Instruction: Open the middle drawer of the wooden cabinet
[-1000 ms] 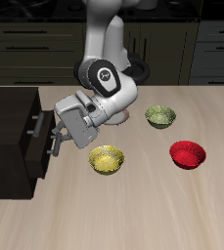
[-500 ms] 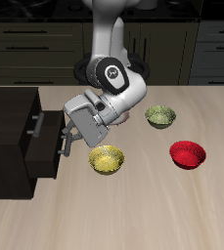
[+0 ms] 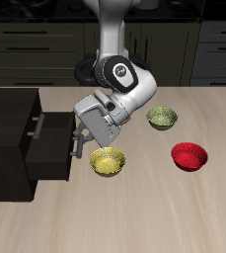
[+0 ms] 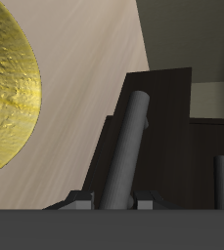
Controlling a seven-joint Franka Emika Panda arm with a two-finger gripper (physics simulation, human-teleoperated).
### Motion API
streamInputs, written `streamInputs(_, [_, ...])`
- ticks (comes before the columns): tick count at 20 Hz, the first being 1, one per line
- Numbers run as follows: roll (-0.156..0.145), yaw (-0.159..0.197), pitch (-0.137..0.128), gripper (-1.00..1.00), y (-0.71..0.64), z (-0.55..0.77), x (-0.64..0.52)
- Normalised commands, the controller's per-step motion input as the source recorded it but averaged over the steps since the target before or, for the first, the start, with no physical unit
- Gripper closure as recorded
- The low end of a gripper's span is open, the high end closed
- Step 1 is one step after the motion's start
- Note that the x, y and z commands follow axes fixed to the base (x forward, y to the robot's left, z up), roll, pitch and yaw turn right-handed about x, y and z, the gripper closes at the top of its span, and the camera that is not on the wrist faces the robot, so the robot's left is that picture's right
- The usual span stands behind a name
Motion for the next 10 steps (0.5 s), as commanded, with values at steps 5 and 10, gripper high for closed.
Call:
streamInputs(5, [0.042, -0.010, 0.026, 1.00, 0.35, -0.02, 0.00])
streamInputs(10, [0.035, -0.020, 0.032, 1.00, 0.32, -0.02, 0.03])
